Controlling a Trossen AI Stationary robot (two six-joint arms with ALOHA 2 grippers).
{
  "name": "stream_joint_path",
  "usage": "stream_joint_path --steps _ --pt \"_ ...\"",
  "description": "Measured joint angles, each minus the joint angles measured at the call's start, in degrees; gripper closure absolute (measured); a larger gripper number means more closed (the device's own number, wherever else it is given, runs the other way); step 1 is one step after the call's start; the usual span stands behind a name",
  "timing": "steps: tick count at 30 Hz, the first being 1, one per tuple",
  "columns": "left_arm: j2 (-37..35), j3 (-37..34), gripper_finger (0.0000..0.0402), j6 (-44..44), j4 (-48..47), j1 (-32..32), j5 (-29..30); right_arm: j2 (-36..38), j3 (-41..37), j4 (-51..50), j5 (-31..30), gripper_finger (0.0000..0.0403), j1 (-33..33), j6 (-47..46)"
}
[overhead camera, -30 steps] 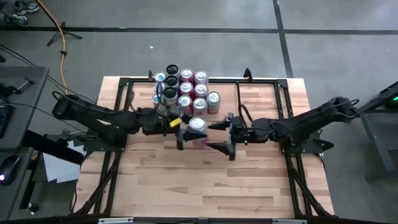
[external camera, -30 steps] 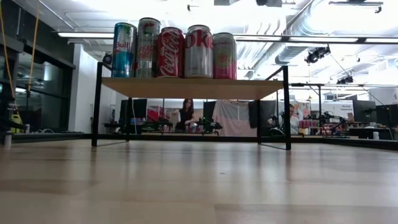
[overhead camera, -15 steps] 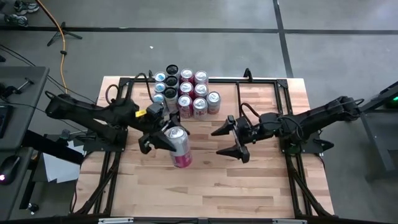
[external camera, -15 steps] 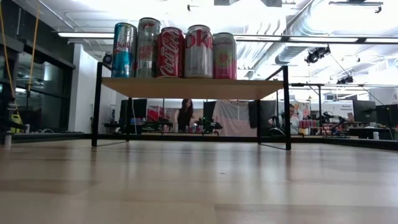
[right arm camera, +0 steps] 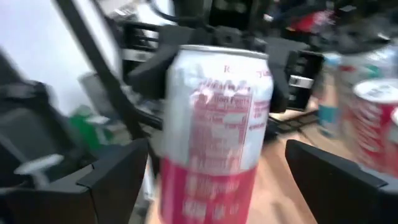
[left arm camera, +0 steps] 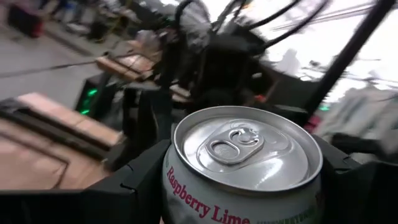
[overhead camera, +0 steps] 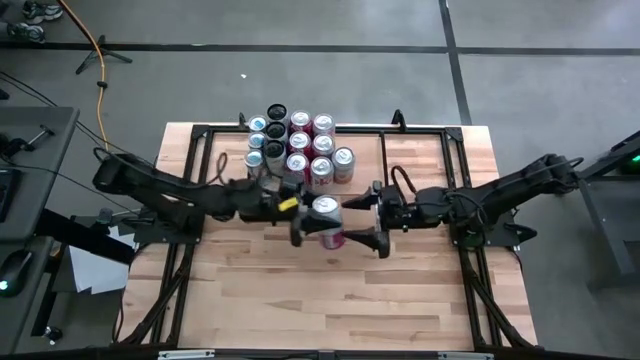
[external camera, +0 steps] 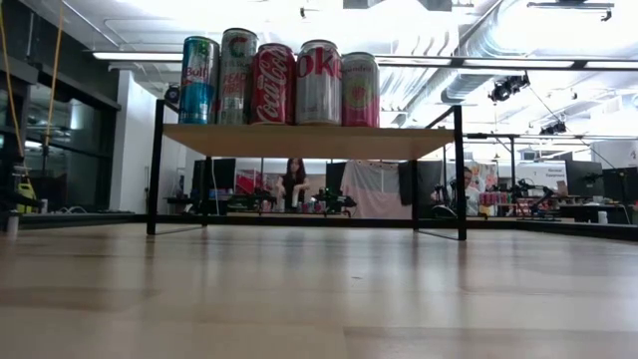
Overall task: Place canned beverage on shelf
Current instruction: Put the pink-white soda can aligned with the other pink-white soda can on the shelf
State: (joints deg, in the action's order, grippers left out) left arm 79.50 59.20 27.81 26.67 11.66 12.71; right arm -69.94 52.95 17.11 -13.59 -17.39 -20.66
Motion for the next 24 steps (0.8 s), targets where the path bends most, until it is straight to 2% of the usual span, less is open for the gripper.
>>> stream_joint_path --steps 6,10,13,18,21,24 --pt "6.21 4.54 0.0181 -4.06 0.11 -0.41 5.18 -1.65 -0.04 -6.44 -5.16 0.0037 -0.03 -0.39" --pt "10.0 8.94 0.0181 -5.89 -0.35 -1.27 4.95 -3.76 -0.11 -6.34 -5.63 0.0038 -0.02 -0.12" --pt "11.84 11.39 0.0181 -6.43 -5.1 -1.78 4.18 -3.91 -0.09 -5.84 -5.75 0.0038 -0.02 0.07" --pt "11.79 12.46 0.0179 -6.56 -9.55 -1.97 3.91 -3.38 -0.09 -6.01 -5.68 0.0041 -0.02 1.18" --pt "11.28 12.47 0.0177 -6.48 -9.57 -2.0 3.91 -3.24 -0.09 -7.12 -5.66 0.006 -0.02 1.52" --pt "11.33 12.48 0.0173 -6.49 -10.02 -2.01 3.81 -2.72 -0.09 -8.34 -5.86 0.0108 0.0 1.58"
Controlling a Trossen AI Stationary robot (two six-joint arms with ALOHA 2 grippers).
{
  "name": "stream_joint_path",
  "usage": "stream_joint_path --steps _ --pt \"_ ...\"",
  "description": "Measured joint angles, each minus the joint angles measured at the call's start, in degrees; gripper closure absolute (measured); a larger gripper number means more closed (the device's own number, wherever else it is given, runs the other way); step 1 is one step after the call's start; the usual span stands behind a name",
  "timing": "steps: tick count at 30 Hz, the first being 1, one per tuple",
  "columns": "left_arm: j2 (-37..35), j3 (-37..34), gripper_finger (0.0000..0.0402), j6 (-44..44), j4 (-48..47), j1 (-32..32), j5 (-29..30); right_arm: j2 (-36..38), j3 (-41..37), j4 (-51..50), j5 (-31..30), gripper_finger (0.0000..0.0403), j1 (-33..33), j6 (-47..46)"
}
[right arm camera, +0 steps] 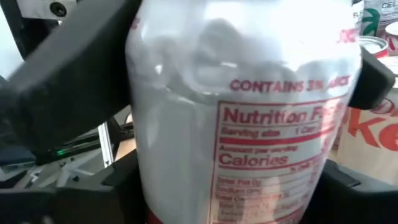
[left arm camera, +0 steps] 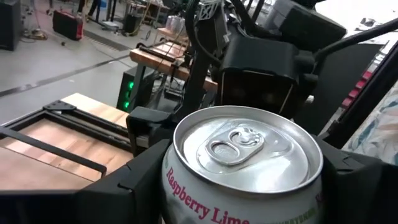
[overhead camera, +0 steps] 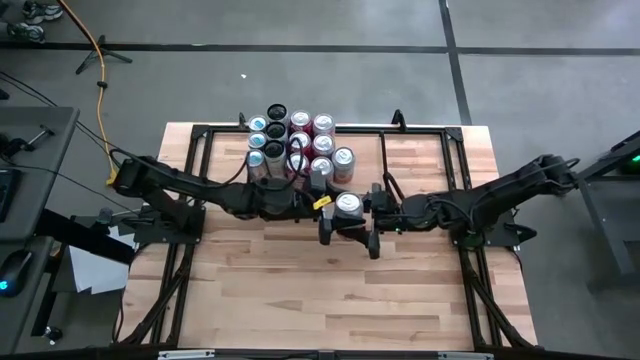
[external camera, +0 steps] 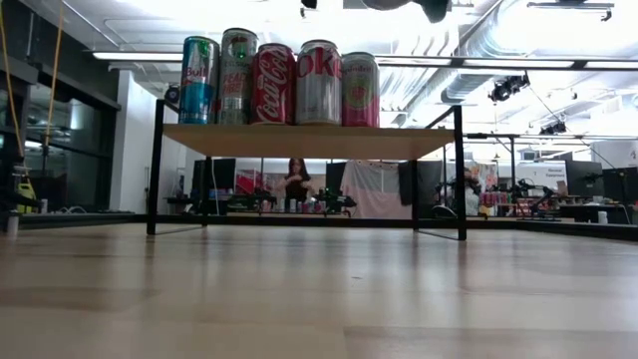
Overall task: Place canned beverage on shelf
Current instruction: Put the pink-white soda can aligned with the other pink-white soda can on the shelf
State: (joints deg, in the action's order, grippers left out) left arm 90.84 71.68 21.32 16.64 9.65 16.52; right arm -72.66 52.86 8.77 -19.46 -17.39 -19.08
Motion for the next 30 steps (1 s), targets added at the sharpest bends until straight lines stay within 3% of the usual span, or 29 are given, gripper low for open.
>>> stream_joint_path --steps 2,10,17,20,23,26,30 --pt "0.05 0.0 0.0166 -0.14 -0.32 -0.03 -1.34 0.44 0.0 -1.26 -0.29 0.0128 0.0 0.01" --pt "-1.14 0.02 0.0147 2.19 -5.77 -1.59 -7.8 4.82 0.0 -13.65 -0.54 0.0128 -0.1 1.64" --pt "-10.11 -0.07 0.0146 2.91 -19.2 -3.84 -9.77 13.73 -6.46 -28.05 -5.55 0.0128 -2.29 -5.18" --pt "-15.19 -0.53 0.0145 0.46 -20.7 -3.75 -6.66 19.55 -14.38 -23.55 -8.41 0.0128 -4.06 -10.15" --pt "-20.3 -3.81 0.0145 -2.05 -17.35 -2.13 0.63 23.93 -22.25 -9.54 -13.44 0.0128 -4.74 -10.46" --pt "-24.69 -9.93 0.0145 -3.45 -9.31 -0.76 7.29 24.74 -25.54 6.97 -16.22 0.0128 -2.83 -3.4" --pt "-28.55 -17.23 0.0145 -1.57 0.28 -0.31 12.19 23.22 -23.71 10.27 -19.69 0.0128 2.73 6.77"
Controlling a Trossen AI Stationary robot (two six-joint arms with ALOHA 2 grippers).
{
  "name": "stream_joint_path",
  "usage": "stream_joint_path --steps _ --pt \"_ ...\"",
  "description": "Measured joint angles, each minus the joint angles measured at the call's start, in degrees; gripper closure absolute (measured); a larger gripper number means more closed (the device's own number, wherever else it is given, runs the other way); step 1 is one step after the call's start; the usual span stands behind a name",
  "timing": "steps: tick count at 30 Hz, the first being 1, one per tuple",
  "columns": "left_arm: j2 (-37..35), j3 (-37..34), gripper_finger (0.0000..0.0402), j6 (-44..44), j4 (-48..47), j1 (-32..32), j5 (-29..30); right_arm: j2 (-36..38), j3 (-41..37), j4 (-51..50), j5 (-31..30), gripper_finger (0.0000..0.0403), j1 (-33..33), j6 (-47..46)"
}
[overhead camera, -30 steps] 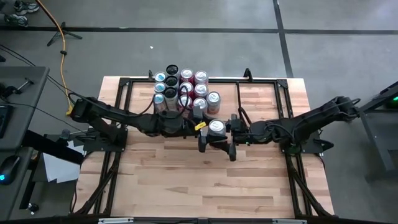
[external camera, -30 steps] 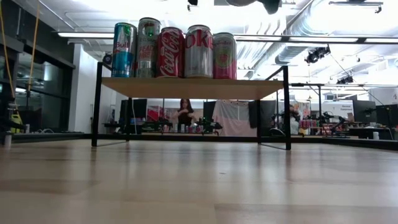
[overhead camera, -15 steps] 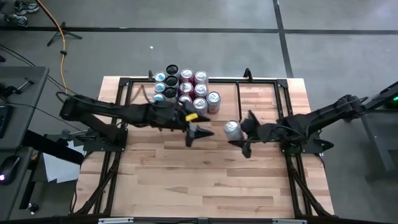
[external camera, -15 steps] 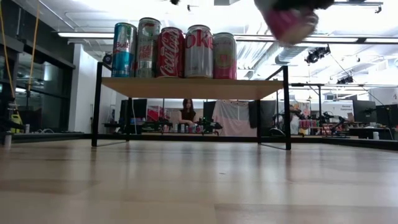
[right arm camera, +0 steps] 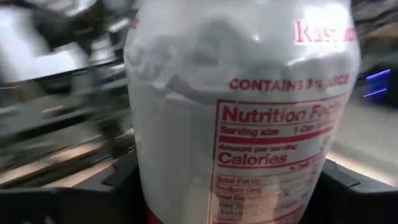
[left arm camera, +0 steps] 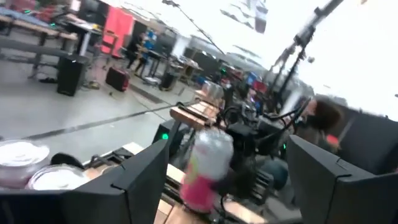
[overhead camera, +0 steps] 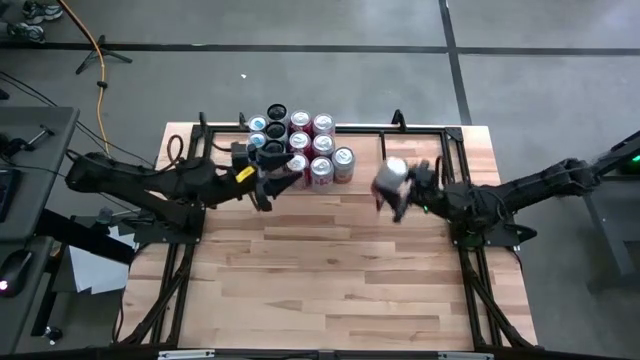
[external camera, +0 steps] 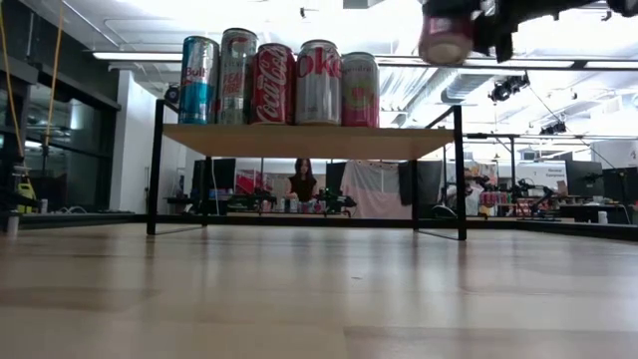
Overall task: Place canned beverage on shelf
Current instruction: Put the pink-white soda can aligned with the other pink-white soda can on the shelf
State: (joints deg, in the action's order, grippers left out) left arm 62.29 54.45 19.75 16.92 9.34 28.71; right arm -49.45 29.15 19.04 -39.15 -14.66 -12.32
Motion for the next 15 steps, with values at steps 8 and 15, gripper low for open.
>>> stream_joint_path --steps 8,15 --pt "-2.69 -2.19 0.0145 0.2 3.92 0.0 2.21 -4.77 3.43 0.29 5.7 0.0128 16.61 7.85" --pt "-6.92 -2.18 0.0145 -7.79 5.3 -2.17 2.36 -11.7 5.69 0.16 15.26 0.0128 27.26 8.3"
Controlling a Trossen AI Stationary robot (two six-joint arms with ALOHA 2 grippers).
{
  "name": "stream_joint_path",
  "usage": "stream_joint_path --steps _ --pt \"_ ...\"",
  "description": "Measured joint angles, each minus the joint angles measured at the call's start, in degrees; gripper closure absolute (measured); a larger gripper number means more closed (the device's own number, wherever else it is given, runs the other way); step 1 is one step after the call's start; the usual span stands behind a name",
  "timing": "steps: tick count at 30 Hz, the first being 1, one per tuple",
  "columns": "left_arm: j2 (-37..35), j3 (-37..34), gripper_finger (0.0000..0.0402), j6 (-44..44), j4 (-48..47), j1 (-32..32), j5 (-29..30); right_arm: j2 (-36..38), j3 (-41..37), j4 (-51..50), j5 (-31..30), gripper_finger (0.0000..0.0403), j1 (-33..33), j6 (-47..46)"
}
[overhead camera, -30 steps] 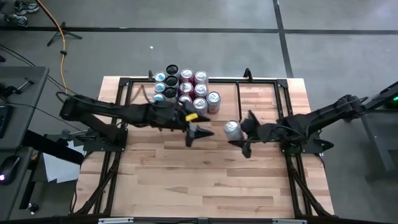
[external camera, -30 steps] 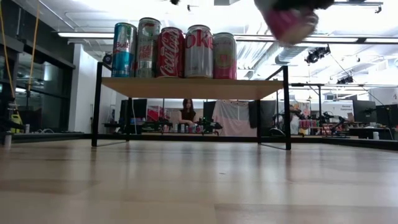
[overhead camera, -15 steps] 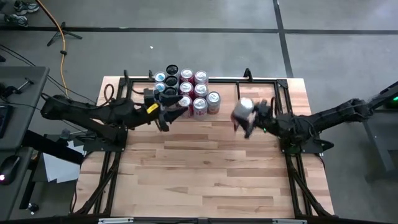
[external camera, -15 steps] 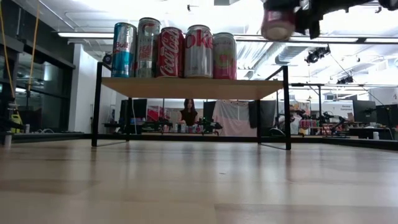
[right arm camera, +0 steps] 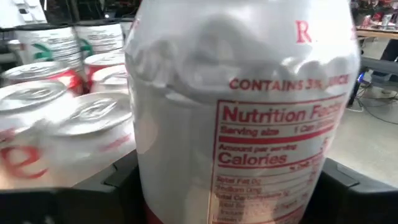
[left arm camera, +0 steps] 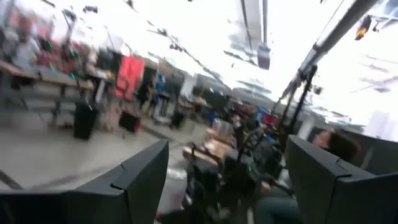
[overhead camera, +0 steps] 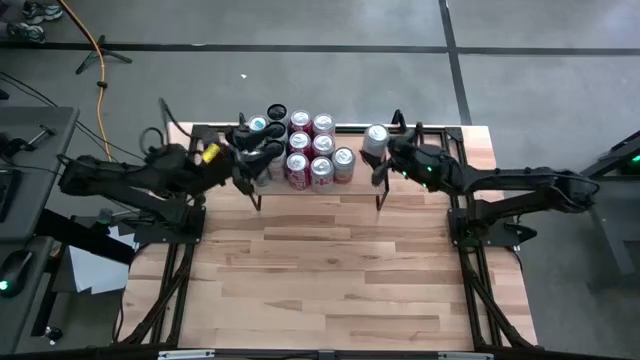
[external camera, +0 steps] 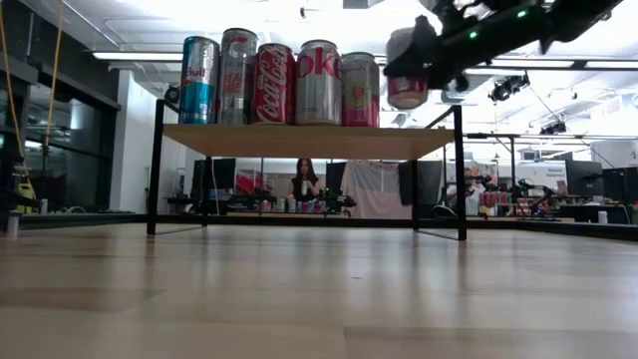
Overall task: Place canned beverage on shelf
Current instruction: Put the pink-white soda can aligned with the other pink-white soda can on the shelf
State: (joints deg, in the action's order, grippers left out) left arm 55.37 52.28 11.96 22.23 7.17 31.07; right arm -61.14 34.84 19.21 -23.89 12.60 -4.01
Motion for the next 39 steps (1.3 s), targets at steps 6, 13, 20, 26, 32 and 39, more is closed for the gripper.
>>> stream_joint_path --steps 6,13,20,26,32,39 --pt "-4.94 0.31 0.0145 -6.47 1.93 -2.98 -0.37 -6.86 3.99 -0.16 7.25 0.0128 5.78 -0.01" --pt "-8.59 0.39 0.0145 -9.15 0.87 -4.96 -2.4 -12.09 8.47 -3.87 11.59 0.0121 10.54 0.0" --pt "-9.22 0.39 0.0145 -9.24 0.69 -5.02 -2.42 -14.08 9.48 -5.06 19.85 0.0118 15.32 -0.03" --pt "-8.83 0.39 0.0145 -11.07 0.23 -5.02 -2.02 -13.97 9.47 -6.36 28.36 0.0117 17.77 3.04" --pt "-8.87 0.41 0.0145 -11.14 0.38 -5.02 -1.79 -14.3 9.45 -7.06 33.97 0.0116 20.21 6.02" --pt "-8.89 0.41 0.0145 -11.14 0.38 -5.02 0.62 -15.48 9.47 -6.8 38.86 0.0116 22.8 6.84"
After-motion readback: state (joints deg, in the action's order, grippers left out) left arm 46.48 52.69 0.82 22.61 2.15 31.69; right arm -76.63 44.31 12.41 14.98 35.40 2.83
